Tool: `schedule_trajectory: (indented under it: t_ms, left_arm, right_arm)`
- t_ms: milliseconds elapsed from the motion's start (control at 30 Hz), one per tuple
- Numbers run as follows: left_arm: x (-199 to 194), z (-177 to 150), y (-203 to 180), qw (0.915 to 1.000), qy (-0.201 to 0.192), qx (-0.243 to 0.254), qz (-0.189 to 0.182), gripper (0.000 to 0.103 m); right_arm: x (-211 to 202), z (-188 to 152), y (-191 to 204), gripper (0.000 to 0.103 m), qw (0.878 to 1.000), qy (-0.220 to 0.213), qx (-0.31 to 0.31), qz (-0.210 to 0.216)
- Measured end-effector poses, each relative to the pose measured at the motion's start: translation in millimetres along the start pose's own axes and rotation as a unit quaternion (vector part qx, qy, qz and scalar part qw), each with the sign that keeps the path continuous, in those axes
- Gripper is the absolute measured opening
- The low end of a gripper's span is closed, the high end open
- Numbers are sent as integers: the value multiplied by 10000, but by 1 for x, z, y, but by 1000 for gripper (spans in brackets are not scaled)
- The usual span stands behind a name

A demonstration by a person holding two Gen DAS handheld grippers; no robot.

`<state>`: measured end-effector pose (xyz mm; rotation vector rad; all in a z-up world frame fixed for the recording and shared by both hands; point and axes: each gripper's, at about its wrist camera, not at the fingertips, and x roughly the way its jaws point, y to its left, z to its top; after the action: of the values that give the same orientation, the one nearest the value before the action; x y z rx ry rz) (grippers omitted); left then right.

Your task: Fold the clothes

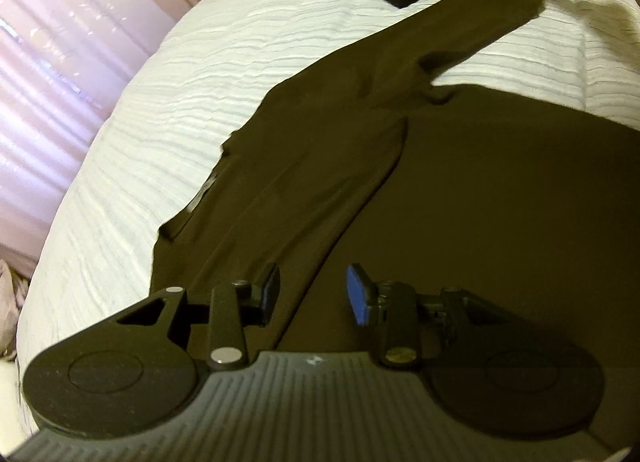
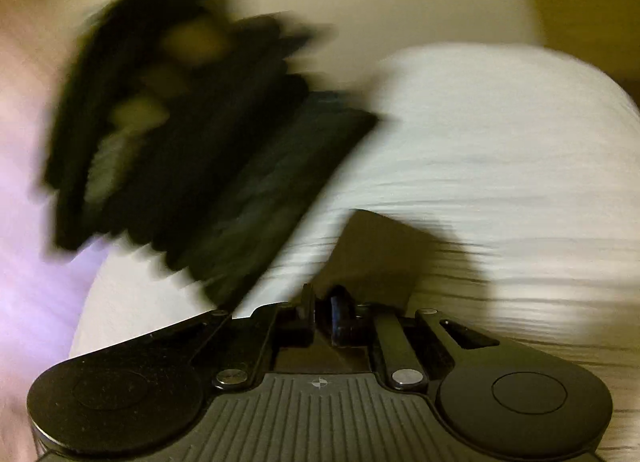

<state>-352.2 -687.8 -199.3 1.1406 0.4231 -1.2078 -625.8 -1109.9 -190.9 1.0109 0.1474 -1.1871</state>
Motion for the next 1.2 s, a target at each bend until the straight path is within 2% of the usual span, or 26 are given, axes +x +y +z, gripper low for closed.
schedule_trajectory:
  t_ms: [100,167,200,300,367,433,467,500,533,567,633,733,833,933,967,1033,1200]
  left_arm:
    - [-12,-23,12,9998,21,-178,93,32]
    - [-21,-42,24,9992,82,-343,181,32]
    - [-26,-52,30,9988,114,-426,228,33]
    - [-44,-86,51,9964,261,-685,428,32]
    - [-55,-111,67,9938,436,-854,565,33]
    - [-64,-136,82,9905,627,-999,709,33]
    - [-67,-149,89,9886,719,-1068,779,32]
    - [-70,-160,96,9871,786,-1117,837,32]
    - [-72,-170,102,9856,849,-1163,890,32]
    - [-72,-176,106,9847,887,-1189,915,32]
    - [-67,-185,113,9837,938,-1245,899,32]
    - [-53,-181,119,9865,814,-1211,750,33]
    - [-27,-162,124,9905,557,-1168,458,33]
    - [6,-138,140,9879,339,-1507,100,33]
    - [19,-132,147,9843,305,-1736,-19,33]
    - [46,-123,166,9723,260,-2308,-252,33]
    - [104,-121,196,9264,268,-3703,-629,35]
  right_arm:
    - [-16,-16,95,8,9900,27,-1117,864]
    - [-32,-39,163,8,9704,21,-1846,1557]
    - [-40,-58,194,8,9576,53,-2187,1877]
    - [-48,-149,256,8,9186,455,-3037,2488]
    - [-54,-210,298,8,8854,719,-3581,2876]
    - [-59,-270,339,10,8466,979,-4102,3246]
    - [-60,-299,354,24,8285,1162,-4321,3368]
    - [-56,-323,355,37,8172,1480,-4455,3343]
    - [-52,-348,355,66,8049,1796,-4583,3313]
    - [-49,-367,354,71,7956,2050,-4661,3282]
    - [-54,-377,345,71,7957,2245,-4611,3223]
    - [-59,-363,322,71,8009,2357,-4643,2958]
    - [-55,-333,293,71,8179,2354,-4684,2373]
    - [-45,-294,262,71,8422,2285,-4569,1722]
    - [-41,-281,252,71,8489,2241,-4534,1534]
    - [-35,-261,236,71,8545,2135,-4558,1289]
    - [-26,-236,214,71,8536,2000,-4694,1047]
